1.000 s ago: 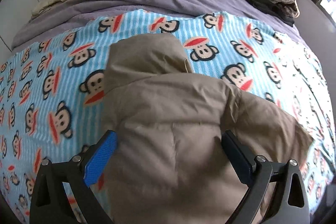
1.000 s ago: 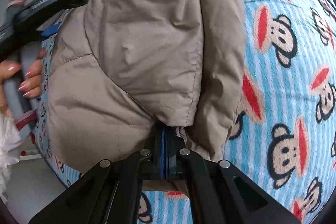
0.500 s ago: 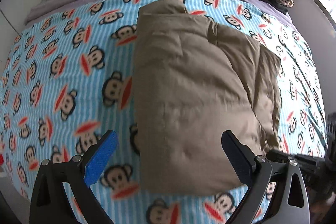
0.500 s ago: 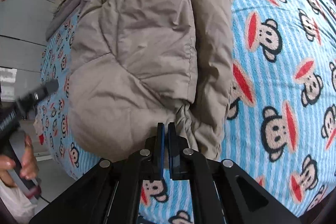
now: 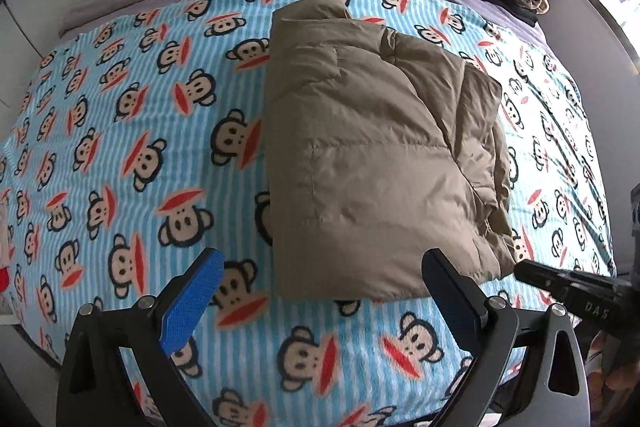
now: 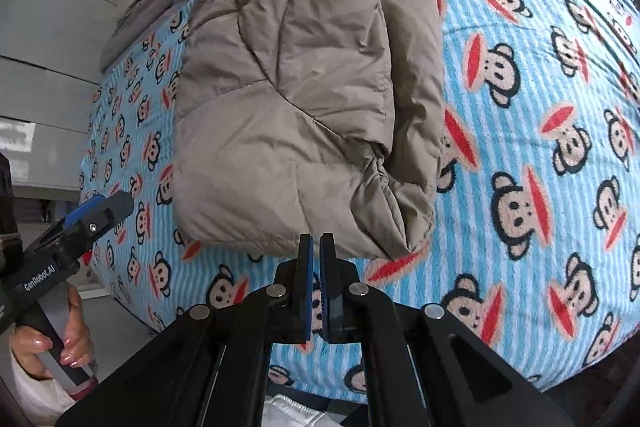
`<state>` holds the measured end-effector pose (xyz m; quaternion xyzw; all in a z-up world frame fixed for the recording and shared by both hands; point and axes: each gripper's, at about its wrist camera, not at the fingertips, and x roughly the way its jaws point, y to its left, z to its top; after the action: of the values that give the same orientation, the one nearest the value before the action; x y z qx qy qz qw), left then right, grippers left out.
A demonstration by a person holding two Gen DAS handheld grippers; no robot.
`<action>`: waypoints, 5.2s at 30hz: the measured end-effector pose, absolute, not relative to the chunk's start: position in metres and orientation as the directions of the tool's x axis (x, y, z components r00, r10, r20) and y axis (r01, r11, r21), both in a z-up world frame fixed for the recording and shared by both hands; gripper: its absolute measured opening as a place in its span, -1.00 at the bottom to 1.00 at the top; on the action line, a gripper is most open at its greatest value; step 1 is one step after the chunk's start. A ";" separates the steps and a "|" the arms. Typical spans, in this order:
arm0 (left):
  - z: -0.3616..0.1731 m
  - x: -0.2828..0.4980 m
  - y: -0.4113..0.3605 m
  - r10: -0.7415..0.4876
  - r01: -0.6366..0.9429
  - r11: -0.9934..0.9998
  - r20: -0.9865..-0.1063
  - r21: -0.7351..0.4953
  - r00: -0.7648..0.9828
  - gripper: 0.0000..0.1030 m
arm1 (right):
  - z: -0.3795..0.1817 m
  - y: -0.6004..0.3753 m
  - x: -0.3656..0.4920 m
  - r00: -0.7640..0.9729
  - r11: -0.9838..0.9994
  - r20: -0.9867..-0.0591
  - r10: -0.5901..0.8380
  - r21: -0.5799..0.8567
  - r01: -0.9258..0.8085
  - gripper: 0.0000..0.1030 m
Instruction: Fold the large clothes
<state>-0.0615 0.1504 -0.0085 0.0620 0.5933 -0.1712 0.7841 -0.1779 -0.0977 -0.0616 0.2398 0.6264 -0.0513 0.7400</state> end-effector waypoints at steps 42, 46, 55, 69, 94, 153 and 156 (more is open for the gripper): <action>0.109 -0.104 0.154 -0.127 0.243 0.970 -0.832 0.010 0.541 0.98 | 0.085 -0.057 -0.174 0.497 0.941 -0.849 -0.182 -0.004 0.337 0.99; 0.111 -0.107 0.154 -0.123 0.245 0.969 -0.828 0.017 0.547 0.98 | 0.086 -0.056 -0.173 0.495 0.940 -0.849 -0.183 -0.004 0.340 0.99; 0.110 -0.109 0.156 -0.126 0.236 0.972 -0.831 0.007 0.542 0.98 | 0.086 -0.054 -0.174 0.494 0.939 -0.849 -0.185 -0.005 0.344 0.99; 0.109 -0.108 0.157 -0.126 0.236 0.972 -0.832 0.006 0.540 0.98 | 0.087 -0.052 -0.180 0.490 0.939 -0.853 -0.181 -0.002 0.343 0.99; 0.104 -0.109 0.161 -0.121 0.231 0.973 -0.837 0.006 0.533 0.98 | 0.087 -0.052 -0.180 0.488 0.940 -0.855 -0.178 -0.001 0.341 0.99; 0.100 -0.105 0.165 -0.105 0.212 0.977 -0.845 0.011 0.525 0.98 | 0.087 -0.053 -0.180 0.486 0.941 -0.857 -0.173 0.002 0.339 0.99; 0.100 -0.105 0.164 -0.110 0.218 0.976 -0.845 0.008 0.524 0.98 | 0.088 -0.053 -0.181 0.487 0.941 -0.856 -0.174 0.001 0.339 0.99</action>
<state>-0.1047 0.1637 0.1002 0.0561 0.4788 -0.0942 0.8710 -0.1807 -0.0527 0.0875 0.0850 0.4842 -0.1494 0.8579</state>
